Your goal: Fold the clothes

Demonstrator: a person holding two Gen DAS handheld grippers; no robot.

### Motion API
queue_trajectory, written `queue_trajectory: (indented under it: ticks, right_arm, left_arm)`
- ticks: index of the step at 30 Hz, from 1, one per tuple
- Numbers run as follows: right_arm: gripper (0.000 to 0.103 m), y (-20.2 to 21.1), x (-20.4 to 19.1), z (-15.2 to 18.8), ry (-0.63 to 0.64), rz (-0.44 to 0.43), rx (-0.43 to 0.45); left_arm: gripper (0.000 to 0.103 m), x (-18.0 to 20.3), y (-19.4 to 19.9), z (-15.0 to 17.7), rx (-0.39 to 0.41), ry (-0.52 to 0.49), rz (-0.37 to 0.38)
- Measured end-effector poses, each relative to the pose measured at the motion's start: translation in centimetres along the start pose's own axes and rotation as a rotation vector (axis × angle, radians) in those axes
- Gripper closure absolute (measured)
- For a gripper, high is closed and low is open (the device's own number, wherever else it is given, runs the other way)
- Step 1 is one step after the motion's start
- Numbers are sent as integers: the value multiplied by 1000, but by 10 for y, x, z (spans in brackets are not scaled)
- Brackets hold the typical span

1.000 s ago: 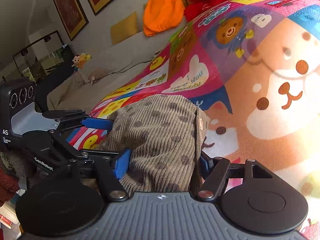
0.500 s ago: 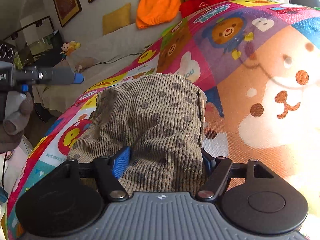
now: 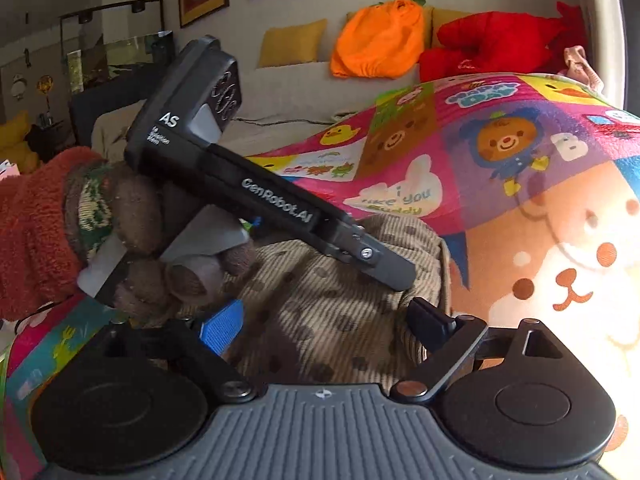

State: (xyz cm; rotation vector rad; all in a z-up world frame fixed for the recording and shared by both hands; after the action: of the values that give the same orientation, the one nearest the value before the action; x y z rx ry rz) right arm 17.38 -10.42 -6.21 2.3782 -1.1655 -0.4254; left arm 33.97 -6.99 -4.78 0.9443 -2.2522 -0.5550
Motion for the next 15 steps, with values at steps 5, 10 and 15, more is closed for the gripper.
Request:
queue_trajectory:
  ticks: [5, 10, 15]
  right_arm:
    - [1, -21, -8, 13, -6, -12, -50]
    - [1, 3, -4, 14, 21, 33, -46]
    - [1, 35, 29, 26, -98, 100, -30]
  left_arm:
    - [5, 4, 12, 1, 19, -43, -34]
    - [5, -2, 55, 8, 82, -38, -172]
    - [5, -22, 105, 51, 111, 49, -303]
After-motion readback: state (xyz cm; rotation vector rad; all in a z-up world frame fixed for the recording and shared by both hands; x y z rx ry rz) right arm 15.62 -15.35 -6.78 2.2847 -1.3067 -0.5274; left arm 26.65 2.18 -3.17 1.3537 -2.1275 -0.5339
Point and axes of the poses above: each gripper's, at about its wrist camera, not at the fingertips, and y roughly against the way its jaws point, x to its right, z to its underside, the point moved 7 cm from there along -y, roughly the way its jaws point, and after that the axes turned 2 degrees about x, right-handed, at the moved point
